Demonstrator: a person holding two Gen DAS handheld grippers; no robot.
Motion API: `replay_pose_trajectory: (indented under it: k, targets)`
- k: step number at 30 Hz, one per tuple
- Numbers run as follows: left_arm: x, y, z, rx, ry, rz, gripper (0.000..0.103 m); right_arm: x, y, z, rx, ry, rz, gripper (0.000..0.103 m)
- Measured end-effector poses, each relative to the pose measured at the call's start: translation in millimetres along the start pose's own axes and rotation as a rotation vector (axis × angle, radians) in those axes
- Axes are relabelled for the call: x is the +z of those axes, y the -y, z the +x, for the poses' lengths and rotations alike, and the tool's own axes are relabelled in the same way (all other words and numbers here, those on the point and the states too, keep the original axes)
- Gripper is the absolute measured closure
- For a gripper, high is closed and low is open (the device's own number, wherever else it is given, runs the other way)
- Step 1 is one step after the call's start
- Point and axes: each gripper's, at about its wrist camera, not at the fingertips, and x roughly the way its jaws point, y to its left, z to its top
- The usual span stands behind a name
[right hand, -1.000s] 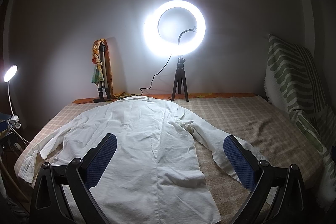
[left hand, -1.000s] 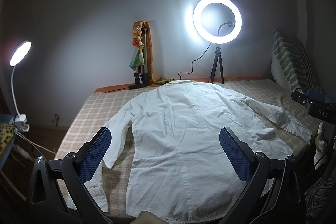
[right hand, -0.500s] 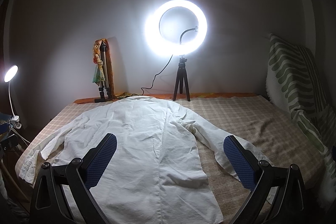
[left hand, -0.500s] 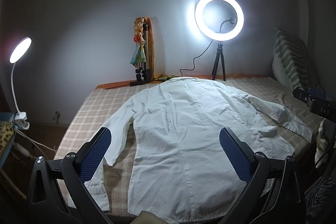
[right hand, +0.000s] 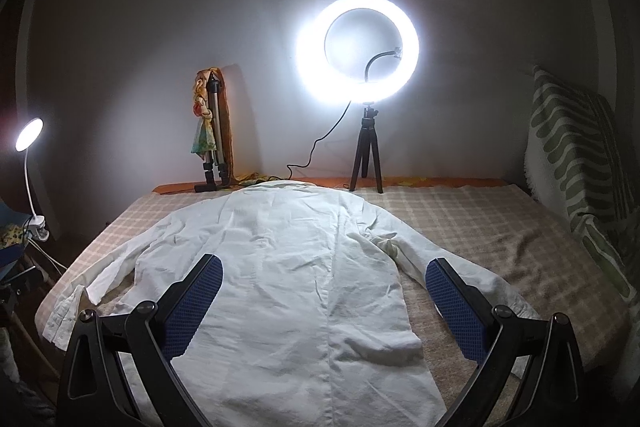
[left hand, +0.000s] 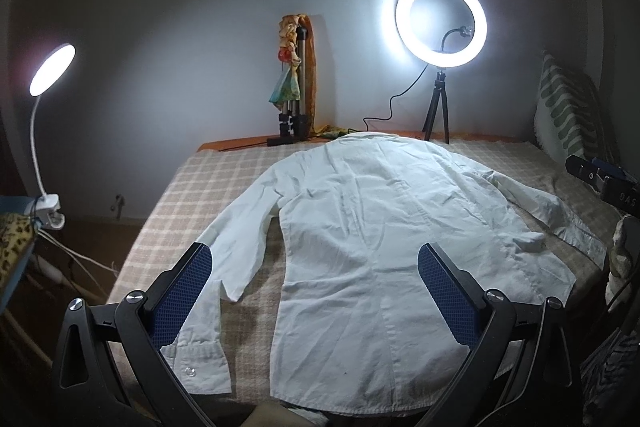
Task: Fold small clothes
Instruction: 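Grasp the white shirt's cuff with the left gripper and lift it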
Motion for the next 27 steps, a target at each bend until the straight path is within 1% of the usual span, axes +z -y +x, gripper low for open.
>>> replay_pose_trajectory:
  k: [2,6,8,10,12,13,17,19,20,21,22,23,24,25,27]
  targets:
    - [-6,-11,7,-0.005,-0.026,-0.018,0.001,1,-8,5,0.030,-0.005,-0.004,0.000]
    - [-21,-31,25,0.029,-0.097,-0.020,0.001,3,-20,15,0.082,-0.009,-0.010,0.000]
    - [-27,-43,32,0.040,-0.130,-0.031,0.004,3,-28,19,0.117,0.003,-0.030,0.000]
    - [-32,-60,38,0.060,-0.165,-0.059,0.007,4,-36,22,0.167,0.017,-0.051,0.000]
    - [-37,-83,43,0.036,-0.184,-0.108,0.008,6,-46,30,0.208,0.003,-0.073,0.000]
    - [-38,-93,45,0.035,-0.200,-0.128,0.009,8,-52,35,0.224,-0.017,-0.084,0.000]
    - [-46,-135,55,0.111,-0.262,-0.175,0.013,14,-69,58,0.306,-0.115,-0.086,0.000]
    - [-54,-156,61,0.132,-0.292,-0.223,0.018,18,-80,75,0.358,-0.191,-0.082,0.000]
    - [-57,-165,64,0.131,-0.308,-0.257,0.020,19,-85,83,0.380,-0.218,-0.080,0.000]
    - [-62,-175,69,0.127,-0.325,-0.296,0.024,19,-90,88,0.397,-0.237,-0.082,0.001]
    - [-67,-184,73,0.113,-0.347,-0.344,0.031,20,-96,96,0.413,-0.258,-0.091,0.002]
    - [-72,-191,77,0.097,-0.365,-0.383,0.034,22,-103,103,0.428,-0.282,-0.104,0.004]
    - [-76,-196,82,0.081,-0.382,-0.414,0.041,23,-108,110,0.439,-0.302,-0.114,0.007]
    - [-80,-200,86,0.069,-0.396,-0.437,0.047,25,-114,118,0.452,-0.326,-0.119,0.009]
    - [-85,-203,92,0.059,-0.419,-0.448,0.051,29,-123,133,0.478,-0.369,-0.108,0.015]
